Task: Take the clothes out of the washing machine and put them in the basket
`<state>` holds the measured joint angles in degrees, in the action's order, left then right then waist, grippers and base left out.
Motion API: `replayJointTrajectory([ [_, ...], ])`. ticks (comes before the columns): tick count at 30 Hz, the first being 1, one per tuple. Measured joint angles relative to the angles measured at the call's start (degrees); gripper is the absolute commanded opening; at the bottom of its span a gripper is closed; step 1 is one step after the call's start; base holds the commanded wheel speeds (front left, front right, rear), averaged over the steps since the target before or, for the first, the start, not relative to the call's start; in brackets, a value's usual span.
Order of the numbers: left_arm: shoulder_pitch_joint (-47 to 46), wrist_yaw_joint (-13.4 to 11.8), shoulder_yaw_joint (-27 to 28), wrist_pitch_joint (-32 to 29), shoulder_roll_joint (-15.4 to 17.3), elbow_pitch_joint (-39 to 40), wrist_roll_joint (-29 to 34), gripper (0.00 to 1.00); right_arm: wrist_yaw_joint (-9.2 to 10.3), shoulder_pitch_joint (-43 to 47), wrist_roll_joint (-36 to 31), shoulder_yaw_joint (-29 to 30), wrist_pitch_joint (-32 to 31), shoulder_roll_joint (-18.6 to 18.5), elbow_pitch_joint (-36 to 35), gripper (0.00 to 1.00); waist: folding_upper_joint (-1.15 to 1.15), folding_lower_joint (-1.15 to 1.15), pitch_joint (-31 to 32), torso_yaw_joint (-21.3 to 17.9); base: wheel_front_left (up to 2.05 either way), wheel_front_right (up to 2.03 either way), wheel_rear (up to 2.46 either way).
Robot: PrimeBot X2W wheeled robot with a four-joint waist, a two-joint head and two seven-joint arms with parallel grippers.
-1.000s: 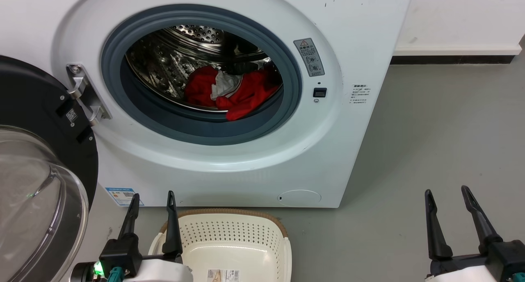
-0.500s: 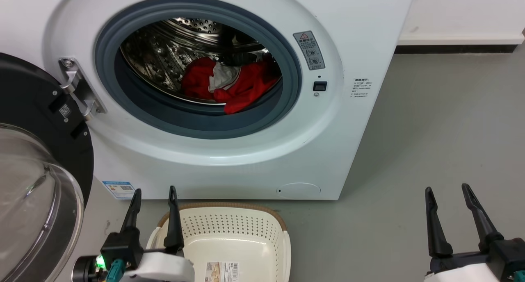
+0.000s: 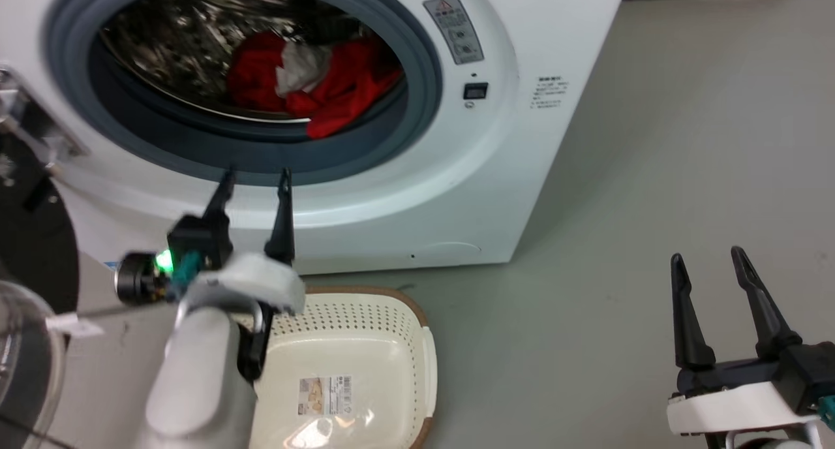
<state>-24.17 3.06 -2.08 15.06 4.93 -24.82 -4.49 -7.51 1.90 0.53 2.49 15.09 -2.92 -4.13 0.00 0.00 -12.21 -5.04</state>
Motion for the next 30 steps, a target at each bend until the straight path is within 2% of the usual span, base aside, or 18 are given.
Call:
replayJointTrajectory([
  [6,-16.5,1.8,-1.1,-0.5,3.8,-15.4,1.1,1.00,0.00,-2.7,0.9,-1.2,0.0,0.0,-0.1,1.00,0.00,0.01,-4.8,-3.2,0.00,0.00,0.00],
  [13,-34.9,3.6,-3.1,-6.4,7.5,-27.2,0.9,1.00,0.00,-6.6,2.9,-1.9,0.0,0.0,-0.6,1.00,0.00,0.01,-11.3,-6.6,0.00,0.00,0.00],
  [18,-45.1,4.3,-5.5,-12.6,10.5,-33.4,0.5,1.00,0.00,-8.9,4.6,-3.0,0.0,0.0,-0.9,1.00,0.00,0.01,-16.3,-8.8,0.00,0.00,0.00],
  [22,-52.0,4.3,-7.2,-18.3,11.8,-36.3,-3.1,1.00,0.00,-10.6,5.8,-4.2,0.0,0.0,-1.1,1.00,0.00,0.01,-20.0,-10.6,0.00,0.00,0.00],
  [30,-62.9,4.3,-13.9,-35.0,16.2,-38.0,-11.1,1.00,0.00,-13.8,8.1,-5.8,0.0,-0.1,-1.6,1.00,0.00,0.01,-27.0,-13.8,0.00,0.00,0.00],
])
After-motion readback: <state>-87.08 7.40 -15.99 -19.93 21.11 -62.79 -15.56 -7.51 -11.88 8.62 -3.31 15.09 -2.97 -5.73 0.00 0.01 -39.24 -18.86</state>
